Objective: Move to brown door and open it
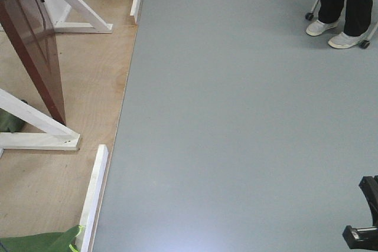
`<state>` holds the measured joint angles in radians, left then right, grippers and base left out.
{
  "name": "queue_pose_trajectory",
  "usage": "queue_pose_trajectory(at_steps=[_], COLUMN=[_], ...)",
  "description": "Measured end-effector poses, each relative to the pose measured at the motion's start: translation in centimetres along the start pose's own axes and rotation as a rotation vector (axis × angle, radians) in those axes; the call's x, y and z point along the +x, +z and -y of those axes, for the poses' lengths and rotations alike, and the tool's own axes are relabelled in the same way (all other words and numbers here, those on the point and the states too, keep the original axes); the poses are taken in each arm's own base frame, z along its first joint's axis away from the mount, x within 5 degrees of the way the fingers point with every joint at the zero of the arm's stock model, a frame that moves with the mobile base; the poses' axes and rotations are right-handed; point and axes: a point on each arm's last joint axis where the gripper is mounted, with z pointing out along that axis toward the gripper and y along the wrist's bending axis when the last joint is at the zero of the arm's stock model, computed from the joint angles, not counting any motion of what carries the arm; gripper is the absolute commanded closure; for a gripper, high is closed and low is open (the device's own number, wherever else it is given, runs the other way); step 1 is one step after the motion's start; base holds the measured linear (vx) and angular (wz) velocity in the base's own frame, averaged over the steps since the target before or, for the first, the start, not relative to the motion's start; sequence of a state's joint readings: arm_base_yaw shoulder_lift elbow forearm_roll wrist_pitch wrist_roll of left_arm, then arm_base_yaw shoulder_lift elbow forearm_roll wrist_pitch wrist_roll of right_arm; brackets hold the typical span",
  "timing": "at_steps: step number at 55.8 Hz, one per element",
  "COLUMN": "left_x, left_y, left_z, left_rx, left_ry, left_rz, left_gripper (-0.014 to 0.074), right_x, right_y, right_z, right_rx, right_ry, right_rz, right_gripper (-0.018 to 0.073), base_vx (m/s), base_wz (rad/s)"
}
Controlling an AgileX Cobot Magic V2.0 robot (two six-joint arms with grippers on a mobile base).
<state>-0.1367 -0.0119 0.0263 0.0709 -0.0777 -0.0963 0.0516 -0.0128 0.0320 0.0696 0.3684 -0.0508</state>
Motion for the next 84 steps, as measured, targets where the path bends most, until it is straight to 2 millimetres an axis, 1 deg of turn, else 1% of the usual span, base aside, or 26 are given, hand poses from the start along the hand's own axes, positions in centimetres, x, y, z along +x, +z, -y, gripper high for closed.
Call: queue_pose_trajectory(at_steps=[41,84], left_x=[0.0,0.0], left_y=[0.0,0.0], left_z=[0.0,0.0], left_rx=[0.0,0.0], left_ry=[0.0,0.0], left_rz=[0.0,0.0], left_gripper=[0.053,0.053], right_x=[0.0,0.0], right_y=[0.0,0.0], right_z=[0.0,0.0], right_rx=[0.0,0.0], right_ry=[0.0,0.0], right_rz=[0.0,0.0], right_gripper=[0.0559,0.0559], base_vx=[0.15,0.37], base_wz=[0.01,0.03])
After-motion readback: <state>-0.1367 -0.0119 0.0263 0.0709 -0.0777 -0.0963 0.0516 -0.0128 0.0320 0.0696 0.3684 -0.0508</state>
